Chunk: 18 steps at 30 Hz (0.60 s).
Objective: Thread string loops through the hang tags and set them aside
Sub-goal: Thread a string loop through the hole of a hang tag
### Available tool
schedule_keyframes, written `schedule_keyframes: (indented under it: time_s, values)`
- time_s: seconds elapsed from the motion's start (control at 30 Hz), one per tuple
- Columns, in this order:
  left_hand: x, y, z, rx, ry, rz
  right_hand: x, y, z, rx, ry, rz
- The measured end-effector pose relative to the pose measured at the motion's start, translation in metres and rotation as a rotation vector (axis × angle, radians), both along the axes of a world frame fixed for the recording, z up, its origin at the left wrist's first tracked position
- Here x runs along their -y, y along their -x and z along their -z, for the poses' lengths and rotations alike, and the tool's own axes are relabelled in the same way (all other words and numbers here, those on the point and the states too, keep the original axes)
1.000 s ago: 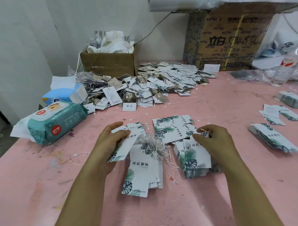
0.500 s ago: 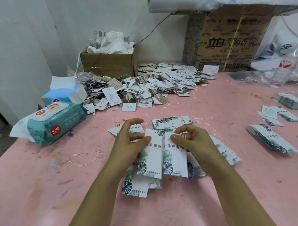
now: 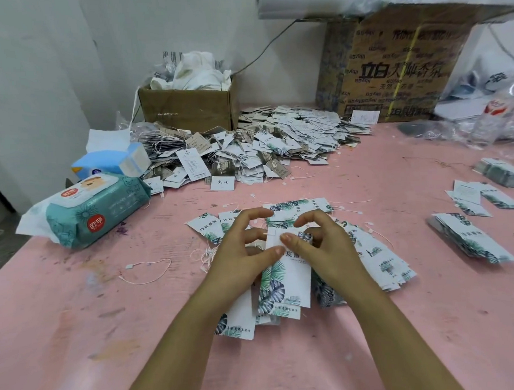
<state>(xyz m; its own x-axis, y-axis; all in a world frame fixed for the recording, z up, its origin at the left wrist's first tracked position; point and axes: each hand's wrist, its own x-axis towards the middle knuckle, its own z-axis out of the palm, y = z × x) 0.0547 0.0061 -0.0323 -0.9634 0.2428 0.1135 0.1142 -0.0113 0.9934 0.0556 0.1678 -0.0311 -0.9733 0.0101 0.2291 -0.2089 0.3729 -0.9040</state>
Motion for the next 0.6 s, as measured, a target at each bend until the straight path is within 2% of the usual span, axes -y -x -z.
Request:
schedule_keyframes:
  time_s: [0.13, 0.2, 0.47, 0.6]
  values:
    - [0.0001, 0.0002, -0.0014, 0.018, -0.023, 0.006, 0.0019, 0.0002, -0.0050, 0.157, 0.272, -0.048]
    - [-0.0001, 0.0006, -0.0022, 0.028, -0.033, 0.006, 0.0004, 0.0005, -0.0060, 0.189, 0.339, -0.048]
    - [0.0022, 0.0015, -0.0050, 0.055, -0.070, 0.016, -0.0027, 0.0012, -0.0111, 0.243, 0.493, 0.008]
    - [0.0036, 0.0014, -0.0040, 0.072, -0.107, 0.051, -0.0047, 0.0036, -0.0068, 0.309, 0.466, 0.087]
